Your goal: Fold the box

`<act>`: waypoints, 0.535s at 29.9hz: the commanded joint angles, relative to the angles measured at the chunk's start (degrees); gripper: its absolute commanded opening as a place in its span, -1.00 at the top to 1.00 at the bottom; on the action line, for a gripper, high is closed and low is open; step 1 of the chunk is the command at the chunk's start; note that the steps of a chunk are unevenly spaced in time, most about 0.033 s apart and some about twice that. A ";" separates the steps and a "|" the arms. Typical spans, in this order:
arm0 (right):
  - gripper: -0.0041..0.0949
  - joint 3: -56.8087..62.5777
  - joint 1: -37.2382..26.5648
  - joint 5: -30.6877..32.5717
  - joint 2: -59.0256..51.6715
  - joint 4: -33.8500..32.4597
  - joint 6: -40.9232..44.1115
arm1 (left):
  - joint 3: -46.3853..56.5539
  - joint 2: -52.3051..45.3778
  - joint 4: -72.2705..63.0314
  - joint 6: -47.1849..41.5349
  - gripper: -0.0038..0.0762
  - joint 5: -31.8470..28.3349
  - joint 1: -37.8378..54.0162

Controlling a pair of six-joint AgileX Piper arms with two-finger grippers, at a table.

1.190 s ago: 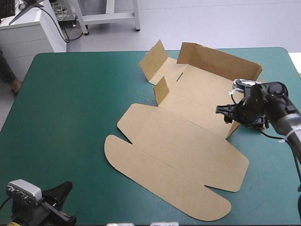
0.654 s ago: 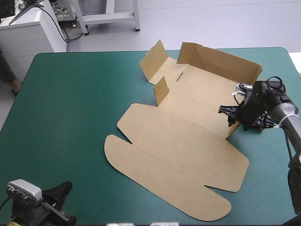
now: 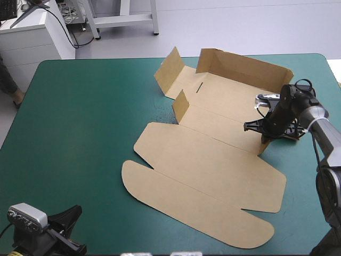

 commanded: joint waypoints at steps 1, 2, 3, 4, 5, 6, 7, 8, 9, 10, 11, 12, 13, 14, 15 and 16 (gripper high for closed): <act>0.95 -7.30 -0.55 -0.71 0.19 -0.70 -7.50 | -1.64 0.93 -0.85 -0.14 0.92 -4.07 -0.44; 0.95 -9.42 -0.55 -0.06 0.87 -0.70 -9.39 | -1.64 0.93 -0.85 -0.14 0.92 -4.07 -0.44; 0.95 -11.65 -0.55 0.65 1.65 -0.70 -10.82 | -1.64 0.93 -0.85 -0.14 0.92 -4.07 -0.44; 0.95 -13.99 -0.55 1.52 2.32 -0.60 -13.00 | -1.64 0.93 -0.85 -0.14 0.92 -4.07 -0.44; 0.95 -16.39 -0.55 2.68 3.37 -0.48 -15.18 | -1.64 0.93 -0.85 -0.14 0.92 -4.07 -0.44; 0.95 -18.79 -0.55 3.95 4.15 -0.39 -16.94 | -1.64 0.93 -0.85 -0.14 0.92 -4.07 -0.44; 0.95 -20.74 -0.55 4.96 4.93 -0.08 -18.42 | -1.64 0.93 -0.85 -0.14 0.92 -4.07 -0.44; 0.95 -23.46 -0.16 6.43 6.11 0.01 -20.36 | -1.64 0.93 -0.85 -0.14 0.92 -4.07 -0.44; 0.95 -25.21 0.12 7.32 6.85 -0.30 -21.72 | -1.64 0.93 -0.85 -0.14 0.92 -4.07 -0.44; 0.95 -26.92 0.69 8.24 7.79 -0.30 -23.63 | -1.64 0.93 -0.85 -0.14 0.92 -4.07 -0.44; 0.95 -28.85 1.45 8.94 8.68 -0.30 -25.86 | -1.64 0.93 -0.85 -0.14 0.92 -4.07 -0.44; 0.95 -30.48 2.33 8.84 9.44 -0.30 -27.33 | -1.64 0.93 -0.85 -0.14 0.92 -4.07 -0.44; 0.95 -31.86 3.47 8.84 10.14 -0.30 -29.45 | -1.64 0.93 -0.85 -0.14 0.92 -4.07 -0.44; 0.95 -33.05 4.67 8.84 10.74 -0.30 -31.41 | -1.64 0.93 -0.85 -0.14 0.92 -4.07 -0.44; 0.95 -34.24 5.75 8.84 11.23 -0.30 -32.92 | -1.64 0.93 -0.85 -0.14 0.92 -4.07 -0.44; 0.95 -35.35 7.10 8.84 11.88 -0.30 -34.68 | -1.64 0.93 -0.85 -0.14 0.92 -4.07 -0.44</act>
